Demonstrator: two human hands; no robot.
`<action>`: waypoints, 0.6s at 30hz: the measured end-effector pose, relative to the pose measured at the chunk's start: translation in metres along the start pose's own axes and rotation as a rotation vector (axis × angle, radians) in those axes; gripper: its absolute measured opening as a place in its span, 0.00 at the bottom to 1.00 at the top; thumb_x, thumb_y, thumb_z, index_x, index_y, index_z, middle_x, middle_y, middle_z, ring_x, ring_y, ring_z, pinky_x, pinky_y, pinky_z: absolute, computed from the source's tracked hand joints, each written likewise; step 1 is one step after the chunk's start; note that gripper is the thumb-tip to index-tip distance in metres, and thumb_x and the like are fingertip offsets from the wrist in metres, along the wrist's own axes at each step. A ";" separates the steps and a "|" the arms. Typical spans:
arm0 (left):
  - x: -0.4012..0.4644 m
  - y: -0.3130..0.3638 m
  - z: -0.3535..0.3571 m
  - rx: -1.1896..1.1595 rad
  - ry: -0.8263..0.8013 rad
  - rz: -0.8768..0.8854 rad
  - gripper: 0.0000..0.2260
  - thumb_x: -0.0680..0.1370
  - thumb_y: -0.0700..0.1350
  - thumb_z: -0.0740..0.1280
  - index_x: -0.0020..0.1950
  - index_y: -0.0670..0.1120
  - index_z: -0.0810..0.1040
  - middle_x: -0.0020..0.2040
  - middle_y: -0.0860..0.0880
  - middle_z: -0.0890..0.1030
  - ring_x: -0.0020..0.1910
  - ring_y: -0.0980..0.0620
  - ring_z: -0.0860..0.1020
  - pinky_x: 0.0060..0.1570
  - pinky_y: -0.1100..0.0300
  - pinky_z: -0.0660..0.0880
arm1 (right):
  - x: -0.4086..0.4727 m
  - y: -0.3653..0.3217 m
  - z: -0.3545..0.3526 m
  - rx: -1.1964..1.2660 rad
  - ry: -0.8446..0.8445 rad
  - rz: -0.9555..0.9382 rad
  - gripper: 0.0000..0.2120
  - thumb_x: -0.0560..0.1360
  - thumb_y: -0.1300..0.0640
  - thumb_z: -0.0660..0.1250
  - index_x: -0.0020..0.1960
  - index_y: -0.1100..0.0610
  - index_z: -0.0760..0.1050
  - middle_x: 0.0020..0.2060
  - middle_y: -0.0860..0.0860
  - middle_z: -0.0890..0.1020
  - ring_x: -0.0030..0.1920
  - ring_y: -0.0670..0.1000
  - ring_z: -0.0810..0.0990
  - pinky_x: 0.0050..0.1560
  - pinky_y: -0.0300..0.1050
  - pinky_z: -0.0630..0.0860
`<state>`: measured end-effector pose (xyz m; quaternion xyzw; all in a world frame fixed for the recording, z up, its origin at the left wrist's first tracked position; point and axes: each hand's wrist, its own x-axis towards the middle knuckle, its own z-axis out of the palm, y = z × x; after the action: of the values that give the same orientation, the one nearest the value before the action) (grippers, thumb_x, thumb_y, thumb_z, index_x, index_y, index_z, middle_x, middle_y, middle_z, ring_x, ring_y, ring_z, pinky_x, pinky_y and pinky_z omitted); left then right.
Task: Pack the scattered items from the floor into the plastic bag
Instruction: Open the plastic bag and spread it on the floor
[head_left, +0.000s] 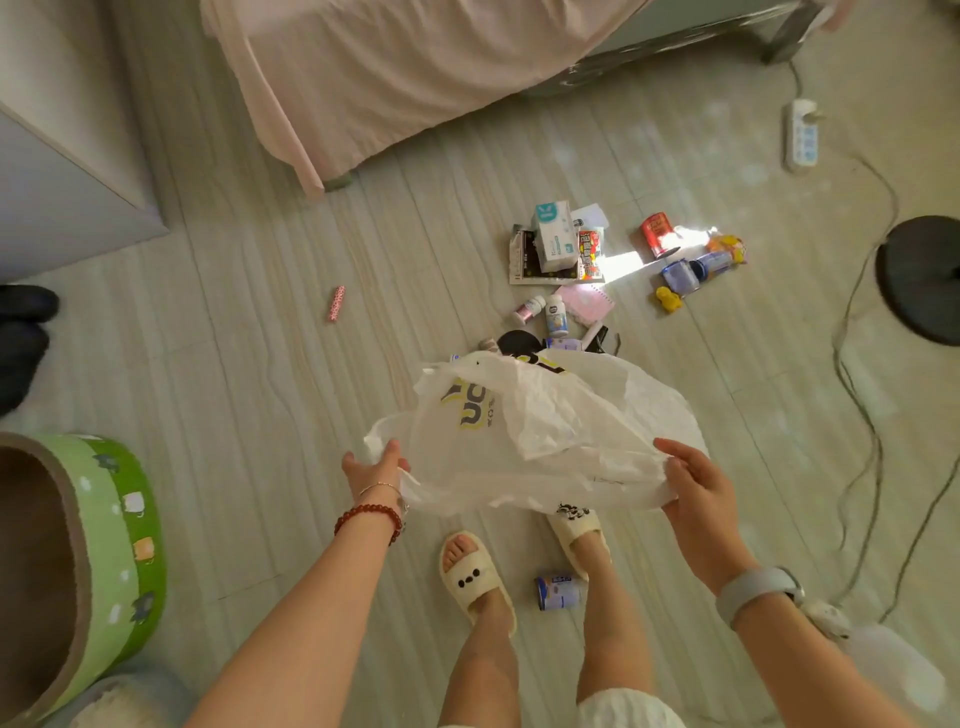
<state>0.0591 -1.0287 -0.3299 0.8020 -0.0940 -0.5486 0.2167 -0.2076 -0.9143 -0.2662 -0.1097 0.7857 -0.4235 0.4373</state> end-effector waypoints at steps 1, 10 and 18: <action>-0.008 0.002 0.006 -0.035 -0.009 0.056 0.27 0.77 0.46 0.63 0.72 0.45 0.56 0.43 0.43 0.77 0.39 0.47 0.78 0.45 0.54 0.74 | 0.001 0.006 -0.009 -0.065 0.032 0.016 0.16 0.77 0.67 0.55 0.44 0.52 0.77 0.47 0.56 0.76 0.46 0.55 0.73 0.42 0.47 0.72; -0.137 0.002 0.066 0.459 -0.342 0.560 0.13 0.79 0.46 0.58 0.35 0.46 0.68 0.42 0.48 0.68 0.40 0.52 0.68 0.43 0.65 0.65 | 0.005 0.000 -0.061 -0.492 0.001 -0.056 0.17 0.78 0.57 0.58 0.67 0.57 0.67 0.66 0.57 0.67 0.68 0.56 0.66 0.68 0.52 0.63; -0.240 -0.012 0.139 0.997 0.015 1.029 0.24 0.72 0.60 0.56 0.39 0.43 0.82 0.61 0.43 0.73 0.60 0.39 0.68 0.57 0.46 0.67 | 0.041 -0.029 -0.132 -0.583 -0.214 -0.157 0.27 0.77 0.54 0.61 0.73 0.55 0.57 0.70 0.56 0.63 0.70 0.54 0.62 0.68 0.45 0.59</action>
<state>-0.1610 -0.9591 -0.1761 0.6631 -0.6986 -0.2630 0.0562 -0.3405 -0.8791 -0.2343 -0.3347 0.8125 -0.1993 0.4336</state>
